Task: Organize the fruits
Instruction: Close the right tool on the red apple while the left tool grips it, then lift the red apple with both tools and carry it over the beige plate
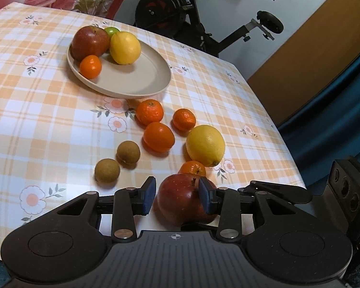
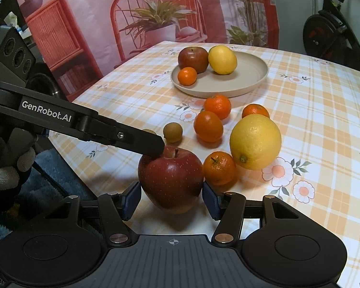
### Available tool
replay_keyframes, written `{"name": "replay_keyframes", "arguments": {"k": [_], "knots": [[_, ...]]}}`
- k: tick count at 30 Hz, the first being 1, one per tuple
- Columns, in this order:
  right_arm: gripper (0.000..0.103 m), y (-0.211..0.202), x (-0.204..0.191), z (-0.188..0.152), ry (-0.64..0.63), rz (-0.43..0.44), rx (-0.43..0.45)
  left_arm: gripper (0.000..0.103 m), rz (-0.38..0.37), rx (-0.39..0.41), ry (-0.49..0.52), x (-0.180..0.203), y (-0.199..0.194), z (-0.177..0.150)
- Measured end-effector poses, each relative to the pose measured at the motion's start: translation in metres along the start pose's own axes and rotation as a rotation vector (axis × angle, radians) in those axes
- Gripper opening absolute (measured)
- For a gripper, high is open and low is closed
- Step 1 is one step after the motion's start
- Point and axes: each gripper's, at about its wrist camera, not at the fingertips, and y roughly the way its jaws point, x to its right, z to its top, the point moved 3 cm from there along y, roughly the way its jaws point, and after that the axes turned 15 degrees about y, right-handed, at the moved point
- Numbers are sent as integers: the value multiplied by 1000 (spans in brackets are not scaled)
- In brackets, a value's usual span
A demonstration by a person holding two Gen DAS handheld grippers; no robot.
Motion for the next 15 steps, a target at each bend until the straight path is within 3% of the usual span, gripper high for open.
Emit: {"name": "replay_keyframes", "arguments": {"k": [8, 15], "knots": [[55, 3, 2, -1, 21, 8, -7, 41, -54, -8, -9, 3, 6, -2], [54, 3, 1, 0, 5, -1, 2, 42, -56, 0, -7, 3, 5, -2]]}}
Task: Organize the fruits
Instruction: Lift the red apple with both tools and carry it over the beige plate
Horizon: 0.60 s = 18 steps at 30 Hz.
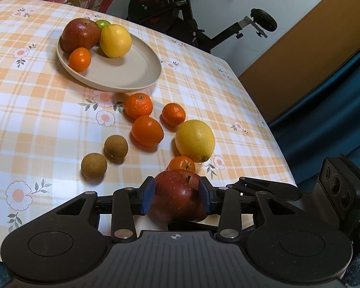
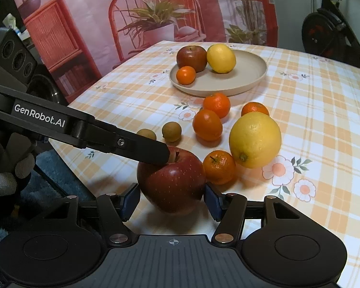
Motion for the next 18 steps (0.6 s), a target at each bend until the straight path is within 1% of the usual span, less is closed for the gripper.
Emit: {"name": "replay_keyframes", "arguments": {"k": [5, 7, 12, 18], "knots": [[54, -9, -4, 10, -23, 7, 52, 42, -10, 48, -1, -1, -8, 11], [54, -12, -6, 18, -38, 9, 71, 42, -7, 69, 10, 0, -13, 21], [54, -25, -17, 57, -95, 16, 138, 42, 10, 149, 34, 0, -30, 57], [54, -36, -26, 112, -150, 48, 227, 42, 67, 240, 102, 5, -46, 106]]}}
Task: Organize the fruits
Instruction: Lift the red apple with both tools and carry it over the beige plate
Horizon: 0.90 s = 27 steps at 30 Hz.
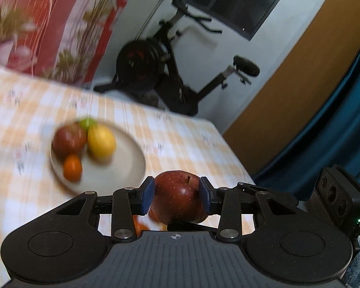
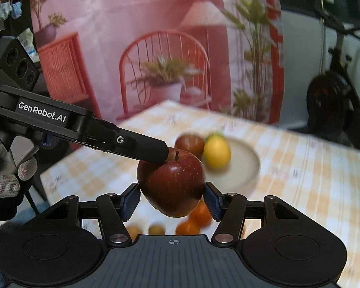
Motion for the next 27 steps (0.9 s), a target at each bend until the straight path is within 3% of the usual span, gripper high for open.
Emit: {"name": "replay_keyframes", "arguments": {"k": [5, 11, 27], "knots": [[54, 14, 8, 31, -37, 6, 34, 42, 27, 11, 28, -7, 11, 23], [54, 41, 30, 47, -33, -14, 18, 42, 25, -37, 43, -24, 42, 39], [54, 130, 105, 59, 43, -87, -134, 44, 54, -211, 47, -68, 138, 53]]}}
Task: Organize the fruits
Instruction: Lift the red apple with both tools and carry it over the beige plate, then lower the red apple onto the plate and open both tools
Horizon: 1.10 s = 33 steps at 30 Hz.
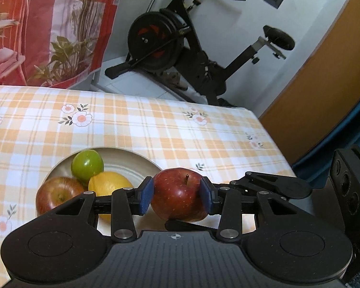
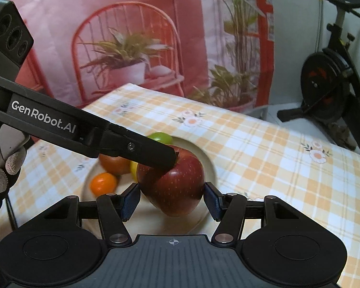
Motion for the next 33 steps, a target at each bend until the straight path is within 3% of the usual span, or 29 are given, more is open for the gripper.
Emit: {"name": "replay_keyframes", "arguments": {"k": [18, 23, 33], "knots": [[54, 53, 10, 12, -41, -90, -12, 44, 85, -41, -6, -23, 29, 8], [55, 54, 11, 12, -45, -89, -23, 48, 102, -44, -1, -23, 30, 8], [58, 33, 7, 12, -54, -80, -8, 44, 159, -52, 28, -18, 25, 6]]}}
